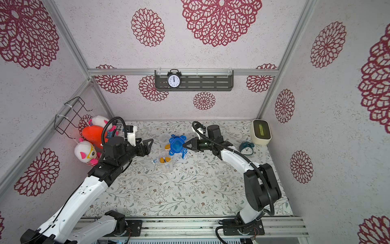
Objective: Pack away toiletry kits
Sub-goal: Close the lid on the container.
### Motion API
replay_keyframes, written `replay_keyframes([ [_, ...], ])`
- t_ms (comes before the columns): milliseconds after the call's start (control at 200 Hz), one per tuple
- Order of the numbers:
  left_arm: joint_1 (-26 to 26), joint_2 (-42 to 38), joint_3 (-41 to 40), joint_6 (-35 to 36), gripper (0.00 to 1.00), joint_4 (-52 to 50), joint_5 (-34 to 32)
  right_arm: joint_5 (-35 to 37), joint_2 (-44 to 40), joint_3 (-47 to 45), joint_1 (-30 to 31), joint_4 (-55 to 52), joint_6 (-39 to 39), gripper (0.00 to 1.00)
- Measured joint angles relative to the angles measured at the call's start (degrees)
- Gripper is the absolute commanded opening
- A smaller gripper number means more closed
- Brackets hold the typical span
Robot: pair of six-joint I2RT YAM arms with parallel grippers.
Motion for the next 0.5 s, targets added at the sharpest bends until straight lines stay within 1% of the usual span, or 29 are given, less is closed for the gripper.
replay_keyframes([
  [130, 0.00, 0.63, 0.00, -1.92, 0.76, 0.50, -0.04, 3.04, 0.37, -4.46, 2.43, 10.56, 12.07, 0.00],
  [280, 0.00, 1.07, -0.15, -4.04, 0.76, 0.46, -0.48, 9.64, 0.35, -7.89, 8.04, 21.24, 23.30, 0.00],
  [395, 0.00, 0.66, -1.31, -5.62, 0.78, 0.44, -1.29, 15.69, -0.31, -10.21, 12.07, 24.44, 27.93, 0.00],
  [475, 0.00, 0.42, -2.16, -6.27, 0.78, 0.24, -1.79, 18.14, -1.16, -11.41, 13.64, 25.20, 29.64, 0.00],
  [500, -0.02, 0.31, -2.38, -6.40, 0.78, 0.33, -1.88, 19.98, -1.55, -12.09, 14.08, 26.27, 30.51, 0.00],
])
